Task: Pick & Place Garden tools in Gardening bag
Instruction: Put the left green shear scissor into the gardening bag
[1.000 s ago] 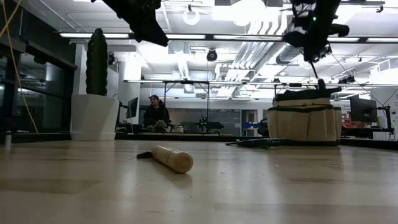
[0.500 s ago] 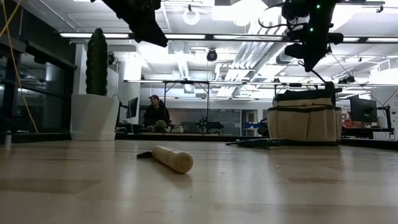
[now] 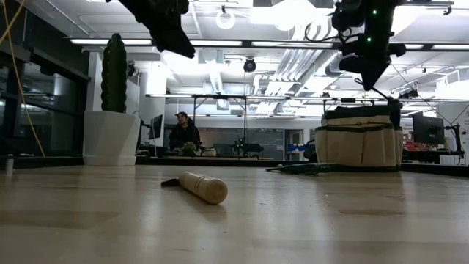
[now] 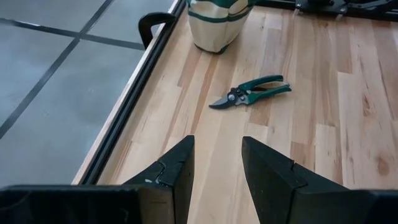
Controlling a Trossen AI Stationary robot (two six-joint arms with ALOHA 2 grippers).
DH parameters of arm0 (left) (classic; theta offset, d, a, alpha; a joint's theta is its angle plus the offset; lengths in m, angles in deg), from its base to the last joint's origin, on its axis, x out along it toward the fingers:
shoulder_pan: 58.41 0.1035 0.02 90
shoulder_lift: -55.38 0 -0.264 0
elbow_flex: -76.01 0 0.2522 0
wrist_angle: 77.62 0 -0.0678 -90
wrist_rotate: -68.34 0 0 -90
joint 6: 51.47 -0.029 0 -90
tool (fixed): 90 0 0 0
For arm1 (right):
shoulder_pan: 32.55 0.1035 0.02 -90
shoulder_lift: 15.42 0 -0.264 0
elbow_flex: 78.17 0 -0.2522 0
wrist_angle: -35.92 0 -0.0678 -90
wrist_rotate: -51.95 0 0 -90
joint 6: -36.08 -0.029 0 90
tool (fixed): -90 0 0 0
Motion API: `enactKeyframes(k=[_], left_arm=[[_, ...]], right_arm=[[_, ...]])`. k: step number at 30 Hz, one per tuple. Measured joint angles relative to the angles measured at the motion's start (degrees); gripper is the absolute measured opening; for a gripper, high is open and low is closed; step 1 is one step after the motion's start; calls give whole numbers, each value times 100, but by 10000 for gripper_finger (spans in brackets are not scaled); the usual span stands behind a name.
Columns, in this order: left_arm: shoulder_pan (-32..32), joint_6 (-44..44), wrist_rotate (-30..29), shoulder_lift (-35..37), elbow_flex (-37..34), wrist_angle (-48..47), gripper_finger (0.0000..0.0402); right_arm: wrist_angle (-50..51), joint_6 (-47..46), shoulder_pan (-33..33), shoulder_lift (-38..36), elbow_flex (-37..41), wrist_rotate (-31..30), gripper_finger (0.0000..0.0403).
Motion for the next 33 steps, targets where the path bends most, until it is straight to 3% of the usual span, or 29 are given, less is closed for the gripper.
enactKeyframes(k=[5,13,28,33], left_arm=[[0,2,-18,0,0,3,129],[0,14,-235,0,0,7,129],[0,31,-230,0,0,-84,129],[0,33,-234,0,0,-87,129]], right_arm=[[15,-139,-38,101,0,-15,3],[-426,-223,-38,101,0,-601,3],[-380,-421,-49,425,0,-635,4],[-412,-459,-49,347,0,-663,25]])
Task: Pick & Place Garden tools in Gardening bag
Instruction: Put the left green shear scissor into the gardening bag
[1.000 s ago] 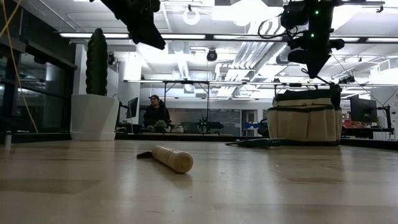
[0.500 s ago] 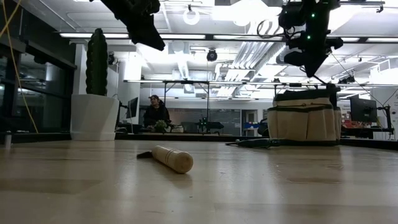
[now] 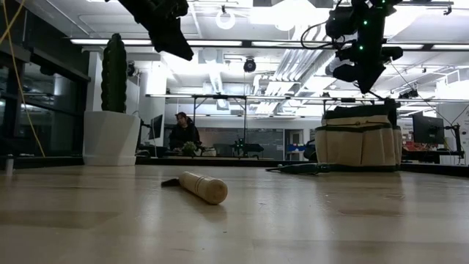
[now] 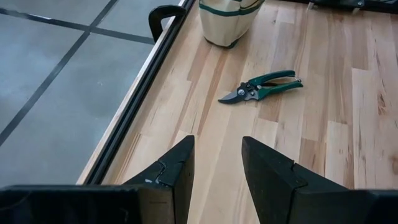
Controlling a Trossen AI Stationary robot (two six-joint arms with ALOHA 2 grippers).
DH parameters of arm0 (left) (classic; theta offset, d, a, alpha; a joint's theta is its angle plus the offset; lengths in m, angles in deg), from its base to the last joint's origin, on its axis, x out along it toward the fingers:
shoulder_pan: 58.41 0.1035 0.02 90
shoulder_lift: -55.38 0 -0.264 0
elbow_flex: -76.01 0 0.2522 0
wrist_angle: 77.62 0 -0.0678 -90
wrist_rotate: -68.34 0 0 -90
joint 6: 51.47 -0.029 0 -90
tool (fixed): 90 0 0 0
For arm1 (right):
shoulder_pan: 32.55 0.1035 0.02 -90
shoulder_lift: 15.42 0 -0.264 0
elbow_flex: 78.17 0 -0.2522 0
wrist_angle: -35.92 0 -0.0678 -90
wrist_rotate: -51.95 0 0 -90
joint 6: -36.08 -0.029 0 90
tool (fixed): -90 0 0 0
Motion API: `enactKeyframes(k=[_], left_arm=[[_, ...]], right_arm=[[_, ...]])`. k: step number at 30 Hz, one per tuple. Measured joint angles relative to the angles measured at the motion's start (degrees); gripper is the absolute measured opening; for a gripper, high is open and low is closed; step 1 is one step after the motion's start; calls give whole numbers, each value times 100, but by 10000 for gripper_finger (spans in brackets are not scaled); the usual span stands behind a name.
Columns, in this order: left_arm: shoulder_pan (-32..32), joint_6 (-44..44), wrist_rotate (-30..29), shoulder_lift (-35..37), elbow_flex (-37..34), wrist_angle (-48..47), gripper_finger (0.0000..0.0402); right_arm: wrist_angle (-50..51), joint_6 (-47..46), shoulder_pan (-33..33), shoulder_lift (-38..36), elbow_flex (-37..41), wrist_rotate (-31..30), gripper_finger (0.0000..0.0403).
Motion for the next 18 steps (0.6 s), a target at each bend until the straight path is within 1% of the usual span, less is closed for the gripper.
enactKeyframes(k=[11,14,18], left_arm=[[0,-2,-9,0,0,-17,129],[0,-2,-12,0,0,-27,129],[0,-1,-22,0,0,-31,129]], right_arm=[[-387,-398,4,-367,0,-96,142],[-463,-401,11,-466,0,-93,160],[-484,-420,93,-585,0,-77,164]])
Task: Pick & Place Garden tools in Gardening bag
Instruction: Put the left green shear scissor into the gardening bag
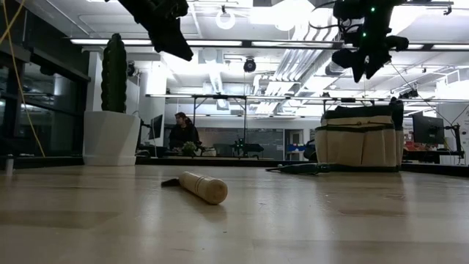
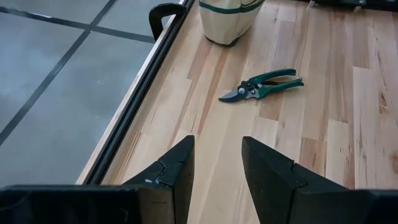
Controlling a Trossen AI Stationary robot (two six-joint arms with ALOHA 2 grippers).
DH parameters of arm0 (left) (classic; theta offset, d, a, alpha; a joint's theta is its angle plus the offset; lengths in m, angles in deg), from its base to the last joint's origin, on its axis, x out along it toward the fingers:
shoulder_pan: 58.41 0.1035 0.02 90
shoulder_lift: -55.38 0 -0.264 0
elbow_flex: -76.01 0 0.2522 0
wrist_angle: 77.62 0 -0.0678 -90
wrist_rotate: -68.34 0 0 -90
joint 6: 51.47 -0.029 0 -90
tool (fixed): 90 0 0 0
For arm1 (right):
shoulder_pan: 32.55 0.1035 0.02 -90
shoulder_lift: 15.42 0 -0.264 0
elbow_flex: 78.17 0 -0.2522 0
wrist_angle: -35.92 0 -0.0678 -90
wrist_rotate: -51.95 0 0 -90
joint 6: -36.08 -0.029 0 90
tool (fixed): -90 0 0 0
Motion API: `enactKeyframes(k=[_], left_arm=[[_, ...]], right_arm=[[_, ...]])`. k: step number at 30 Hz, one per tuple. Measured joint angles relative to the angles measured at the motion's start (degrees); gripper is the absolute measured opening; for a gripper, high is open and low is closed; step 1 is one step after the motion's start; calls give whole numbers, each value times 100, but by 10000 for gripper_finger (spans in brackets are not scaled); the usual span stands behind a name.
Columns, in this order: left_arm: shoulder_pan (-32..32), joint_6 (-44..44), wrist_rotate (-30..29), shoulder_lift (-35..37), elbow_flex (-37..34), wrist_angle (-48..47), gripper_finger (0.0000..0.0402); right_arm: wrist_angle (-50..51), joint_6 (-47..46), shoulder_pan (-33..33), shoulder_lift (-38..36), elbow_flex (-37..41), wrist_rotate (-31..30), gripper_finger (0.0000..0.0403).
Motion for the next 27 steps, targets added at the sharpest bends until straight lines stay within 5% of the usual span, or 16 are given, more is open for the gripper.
enactKeyframes(k=[9,19,27], left_arm=[[0,-1,-68,0,2,-97,129],[0,-1,-83,0,2,-350,129],[-1,-1,-81,0,2,-389,129]], right_arm=[[866,-612,390,-367,0,202,144],[1980,-1764,1024,-399,0,160,11],[2326,-2463,1144,-373,595,170,3]])
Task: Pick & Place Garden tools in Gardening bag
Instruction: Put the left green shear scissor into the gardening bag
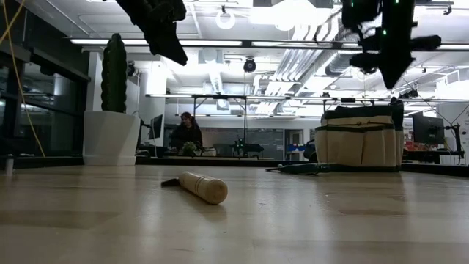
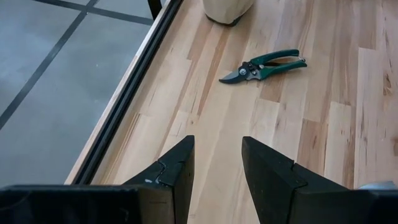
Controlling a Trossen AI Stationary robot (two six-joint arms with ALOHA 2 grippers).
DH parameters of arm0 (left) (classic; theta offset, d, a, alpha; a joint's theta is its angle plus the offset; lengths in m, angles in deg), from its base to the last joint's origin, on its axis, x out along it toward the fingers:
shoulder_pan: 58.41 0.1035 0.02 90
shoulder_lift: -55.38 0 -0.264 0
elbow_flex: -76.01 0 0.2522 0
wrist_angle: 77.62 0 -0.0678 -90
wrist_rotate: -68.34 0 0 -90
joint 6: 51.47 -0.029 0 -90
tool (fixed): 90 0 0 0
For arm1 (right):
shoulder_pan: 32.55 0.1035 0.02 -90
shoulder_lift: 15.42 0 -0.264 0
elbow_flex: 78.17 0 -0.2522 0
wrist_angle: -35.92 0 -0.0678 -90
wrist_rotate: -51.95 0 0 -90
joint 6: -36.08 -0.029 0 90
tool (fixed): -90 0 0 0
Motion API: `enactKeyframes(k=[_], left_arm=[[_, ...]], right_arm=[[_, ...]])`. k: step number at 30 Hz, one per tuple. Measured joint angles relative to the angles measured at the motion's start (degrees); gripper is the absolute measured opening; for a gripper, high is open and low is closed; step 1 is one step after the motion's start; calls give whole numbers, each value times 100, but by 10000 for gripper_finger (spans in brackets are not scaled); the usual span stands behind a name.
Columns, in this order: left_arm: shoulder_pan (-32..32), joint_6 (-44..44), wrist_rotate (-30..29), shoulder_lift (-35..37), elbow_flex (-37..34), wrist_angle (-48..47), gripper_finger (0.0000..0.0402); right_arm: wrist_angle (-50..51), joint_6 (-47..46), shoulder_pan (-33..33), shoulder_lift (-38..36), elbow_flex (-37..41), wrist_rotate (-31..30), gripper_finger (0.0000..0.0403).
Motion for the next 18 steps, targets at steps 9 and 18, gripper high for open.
enactKeyframes(k=[9,18], left_arm=[[-1,0,2,0,0,62,129],[1,0,20,0,0,205,129]], right_arm=[[-223,-260,0,0,422,-454,2],[-367,-211,-287,0,422,-705,2]])
